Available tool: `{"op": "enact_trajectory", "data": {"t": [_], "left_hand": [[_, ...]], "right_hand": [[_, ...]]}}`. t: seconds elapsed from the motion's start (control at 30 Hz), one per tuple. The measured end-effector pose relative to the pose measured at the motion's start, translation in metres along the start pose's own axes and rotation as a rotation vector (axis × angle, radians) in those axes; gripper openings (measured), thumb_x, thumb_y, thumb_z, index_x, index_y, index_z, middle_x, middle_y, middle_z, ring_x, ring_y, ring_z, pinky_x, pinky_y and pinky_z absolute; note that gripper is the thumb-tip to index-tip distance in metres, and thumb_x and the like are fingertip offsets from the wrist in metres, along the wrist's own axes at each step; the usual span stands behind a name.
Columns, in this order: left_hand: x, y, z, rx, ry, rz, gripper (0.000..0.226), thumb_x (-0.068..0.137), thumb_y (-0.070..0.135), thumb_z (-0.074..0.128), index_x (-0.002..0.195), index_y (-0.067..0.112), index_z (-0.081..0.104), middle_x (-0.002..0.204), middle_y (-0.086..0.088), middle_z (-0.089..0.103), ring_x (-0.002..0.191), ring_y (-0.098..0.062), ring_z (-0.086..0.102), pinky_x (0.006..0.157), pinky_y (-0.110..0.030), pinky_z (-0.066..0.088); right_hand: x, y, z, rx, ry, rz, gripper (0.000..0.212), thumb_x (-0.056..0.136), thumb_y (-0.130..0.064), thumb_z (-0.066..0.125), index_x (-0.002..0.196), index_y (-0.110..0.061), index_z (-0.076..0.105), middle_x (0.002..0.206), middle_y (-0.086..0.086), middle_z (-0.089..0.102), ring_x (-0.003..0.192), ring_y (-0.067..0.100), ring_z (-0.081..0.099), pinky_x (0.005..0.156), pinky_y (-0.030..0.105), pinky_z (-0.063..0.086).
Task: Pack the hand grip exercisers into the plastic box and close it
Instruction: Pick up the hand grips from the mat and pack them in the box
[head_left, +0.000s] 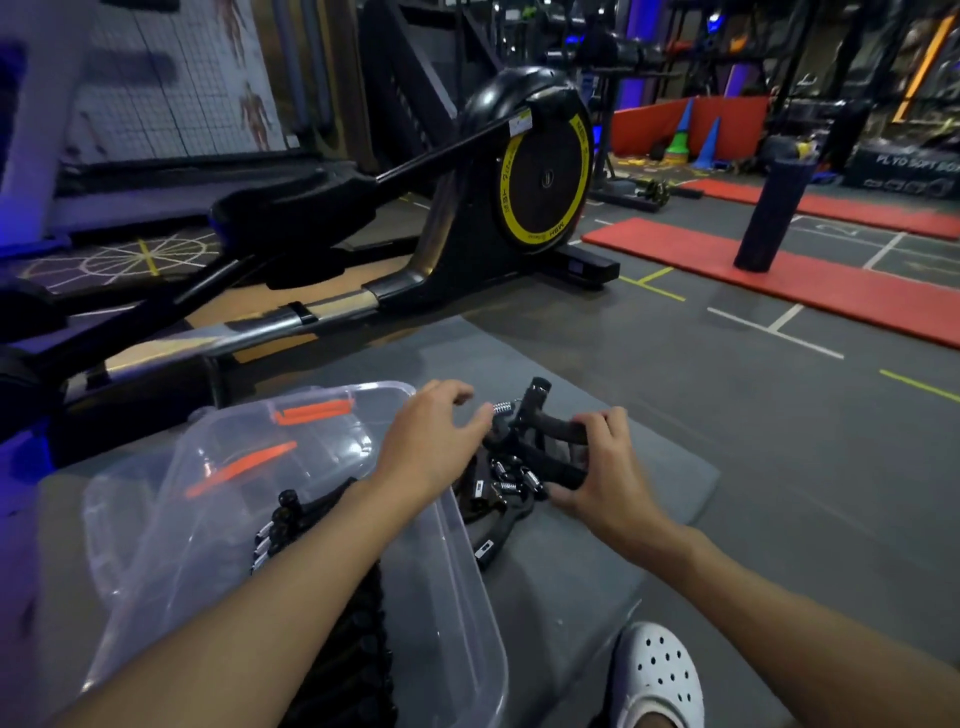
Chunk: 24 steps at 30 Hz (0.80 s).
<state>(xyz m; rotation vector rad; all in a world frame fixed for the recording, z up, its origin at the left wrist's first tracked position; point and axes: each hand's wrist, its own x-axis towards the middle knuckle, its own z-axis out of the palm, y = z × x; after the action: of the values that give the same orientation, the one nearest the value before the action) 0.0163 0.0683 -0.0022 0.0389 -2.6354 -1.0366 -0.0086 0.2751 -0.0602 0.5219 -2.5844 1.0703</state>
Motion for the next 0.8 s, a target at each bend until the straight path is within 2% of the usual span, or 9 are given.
{"op": "enact_trajectory", "data": {"t": [0.13, 0.23, 0.3, 0.37, 0.47, 0.53, 0.6, 0.7, 0.8], "left_hand": [[0.011, 0.013, -0.03, -0.085, 0.087, -0.009, 0.044, 0.086, 0.048, 0.065, 0.118, 0.018, 0.066, 0.116, 0.005, 0.066, 0.106, -0.012, 0.059, 0.094, -0.034, 0.048], [0.01, 0.008, -0.046, -0.119, 0.094, -0.034, 0.031, 0.079, 0.05, 0.071, 0.096, 0.025, 0.074, 0.093, 0.012, 0.071, 0.088, -0.007, 0.065, 0.084, -0.037, 0.055], [0.005, 0.002, -0.056, -0.118, 0.101, -0.062, 0.023, 0.076, 0.047, 0.074, 0.084, 0.026, 0.073, 0.079, 0.011, 0.07, 0.078, -0.007, 0.065, 0.075, -0.039, 0.057], [0.0, -0.005, -0.065, -0.113, 0.125, -0.087, 0.017, 0.076, 0.041, 0.077, 0.08, 0.025, 0.072, 0.075, 0.008, 0.069, 0.073, -0.008, 0.066, 0.069, -0.038, 0.058], [-0.005, -0.022, -0.074, -0.142, 0.148, -0.11, 0.01, 0.079, 0.029, 0.076, 0.082, 0.02, 0.074, 0.077, 0.004, 0.071, 0.071, -0.011, 0.067, 0.061, -0.033, 0.059], [-0.003, -0.041, -0.079, -0.199, 0.158, -0.124, 0.004, 0.079, 0.021, 0.075, 0.083, 0.021, 0.073, 0.079, 0.005, 0.071, 0.074, -0.011, 0.068, 0.065, -0.033, 0.059], [-0.002, -0.062, -0.083, -0.241, 0.147, -0.118, 0.012, 0.08, 0.015, 0.075, 0.078, 0.026, 0.071, 0.078, 0.007, 0.07, 0.076, -0.011, 0.067, 0.071, -0.03, 0.055], [-0.001, -0.091, -0.08, -0.255, 0.1, -0.111, 0.017, 0.08, 0.01, 0.074, 0.078, 0.027, 0.072, 0.077, 0.007, 0.071, 0.077, -0.012, 0.067, 0.072, -0.026, 0.052], [0.002, -0.121, -0.065, -0.258, 0.03, -0.107, 0.008, 0.078, 0.012, 0.074, 0.081, 0.02, 0.074, 0.081, 0.001, 0.073, 0.077, -0.013, 0.066, 0.075, -0.031, 0.053]], "right_hand": [[0.007, -0.048, -0.005, -0.013, -0.046, -0.136, 0.066, 0.06, -0.021, 0.085, 0.113, -0.022, 0.047, 0.108, -0.013, 0.033, 0.084, 0.007, 0.052, 0.075, 0.026, 0.052], [0.005, -0.076, -0.001, -0.085, -0.049, -0.212, 0.065, 0.063, -0.024, 0.084, 0.117, -0.02, 0.047, 0.109, -0.013, 0.032, 0.083, 0.005, 0.048, 0.069, 0.013, 0.044], [0.003, -0.094, 0.004, -0.129, -0.063, -0.252, 0.064, 0.067, -0.029, 0.083, 0.118, -0.018, 0.047, 0.111, -0.011, 0.033, 0.081, 0.013, 0.053, 0.065, 0.023, 0.048], [0.002, -0.108, 0.011, -0.174, -0.11, -0.26, 0.065, 0.068, -0.032, 0.081, 0.121, -0.018, 0.045, 0.113, -0.009, 0.033, 0.081, 0.018, 0.054, 0.066, 0.033, 0.051], [0.002, -0.121, 0.019, -0.061, -0.193, -0.258, 0.051, 0.081, -0.039, 0.069, 0.122, -0.024, 0.043, 0.111, -0.013, 0.038, 0.086, 0.009, 0.052, 0.072, 0.026, 0.048], [0.004, -0.129, 0.025, 0.169, -0.248, -0.146, 0.038, 0.092, -0.04, 0.055, 0.127, -0.031, 0.042, 0.11, -0.017, 0.048, 0.089, 0.002, 0.053, 0.075, 0.022, 0.045], [0.011, -0.127, 0.035, 0.287, -0.278, -0.027, 0.038, 0.099, -0.039, 0.042, 0.135, -0.03, 0.04, 0.114, -0.015, 0.055, 0.097, 0.003, 0.056, 0.083, 0.023, 0.045], [0.018, -0.119, 0.056, 0.23, -0.368, 0.015, 0.04, 0.101, -0.04, 0.034, 0.135, -0.022, 0.045, 0.123, -0.011, 0.054, 0.115, 0.006, 0.05, 0.099, 0.028, 0.04], [0.014, -0.112, 0.081, 0.152, -0.481, 0.018, 0.05, 0.103, -0.036, 0.033, 0.148, -0.013, 0.03, 0.144, -0.005, 0.04, 0.138, 0.01, 0.032, 0.109, 0.017, 0.021]]}}
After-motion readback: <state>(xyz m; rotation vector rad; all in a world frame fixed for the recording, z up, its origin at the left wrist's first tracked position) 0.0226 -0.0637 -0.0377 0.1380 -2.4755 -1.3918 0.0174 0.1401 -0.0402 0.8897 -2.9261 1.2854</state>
